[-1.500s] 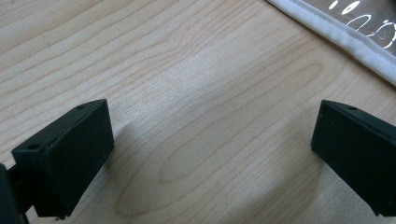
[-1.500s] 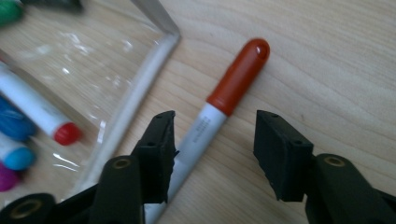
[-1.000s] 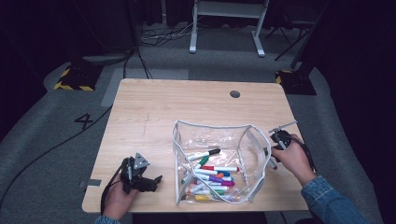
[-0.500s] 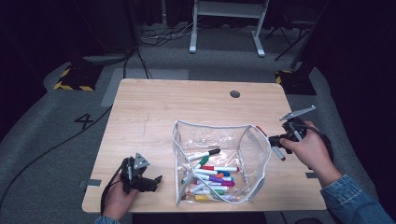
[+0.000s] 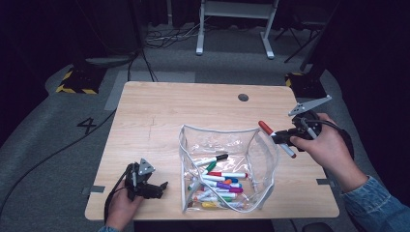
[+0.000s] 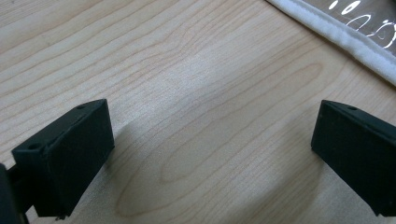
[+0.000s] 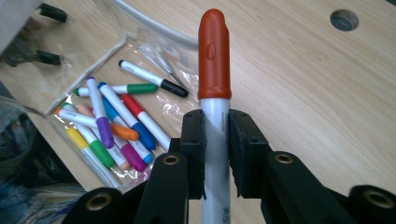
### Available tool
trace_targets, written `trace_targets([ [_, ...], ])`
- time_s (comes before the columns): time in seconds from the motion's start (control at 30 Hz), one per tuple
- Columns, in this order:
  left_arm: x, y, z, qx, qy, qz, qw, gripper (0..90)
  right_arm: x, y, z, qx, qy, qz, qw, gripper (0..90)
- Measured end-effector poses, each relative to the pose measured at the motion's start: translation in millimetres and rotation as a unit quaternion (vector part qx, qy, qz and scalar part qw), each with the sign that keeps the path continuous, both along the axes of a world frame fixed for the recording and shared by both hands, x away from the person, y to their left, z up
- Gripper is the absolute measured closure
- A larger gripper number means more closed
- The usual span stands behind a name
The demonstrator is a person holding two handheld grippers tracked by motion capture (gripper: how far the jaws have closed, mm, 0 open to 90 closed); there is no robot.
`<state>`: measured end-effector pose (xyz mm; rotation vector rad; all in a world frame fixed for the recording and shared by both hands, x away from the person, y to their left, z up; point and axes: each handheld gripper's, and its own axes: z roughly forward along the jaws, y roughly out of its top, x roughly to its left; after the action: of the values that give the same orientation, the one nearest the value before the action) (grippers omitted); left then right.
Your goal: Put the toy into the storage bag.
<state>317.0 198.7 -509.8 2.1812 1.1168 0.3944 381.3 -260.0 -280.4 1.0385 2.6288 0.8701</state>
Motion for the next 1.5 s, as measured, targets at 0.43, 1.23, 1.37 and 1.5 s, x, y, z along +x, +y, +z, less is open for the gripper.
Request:
trace_targets([
  [0.43, -0.1, -0.1, 0.0, 0.0, 0.001, 0.0, 1.0, 0.0, -18.8, 48.6, 13.4, 0.0, -0.002, 0.082, 0.9967, 77.4],
  [1.23, 3.1, -1.9, -0.1, 0.0, 0.0, 0.001, 1.0, 0.0, -31.5, 148.2, -38.9, -0.052, 0.056, 0.21, 0.9747, 77.4],
  [1.37, 3.1, -1.9, -0.2, -0.001, 0.0, 0.001, 1.0, 0.0, -31.2, 156.4, -47.8, -0.065, 0.069, 0.218, 0.9714, 77.4],
  [1.5, 3.0, -2.0, -0.2, -0.001, 0.001, 0.001, 1.0, 0.0, -32.4, 166.0, -64.2, -0.087, 0.089, 0.229, 0.9653, 77.4],
])
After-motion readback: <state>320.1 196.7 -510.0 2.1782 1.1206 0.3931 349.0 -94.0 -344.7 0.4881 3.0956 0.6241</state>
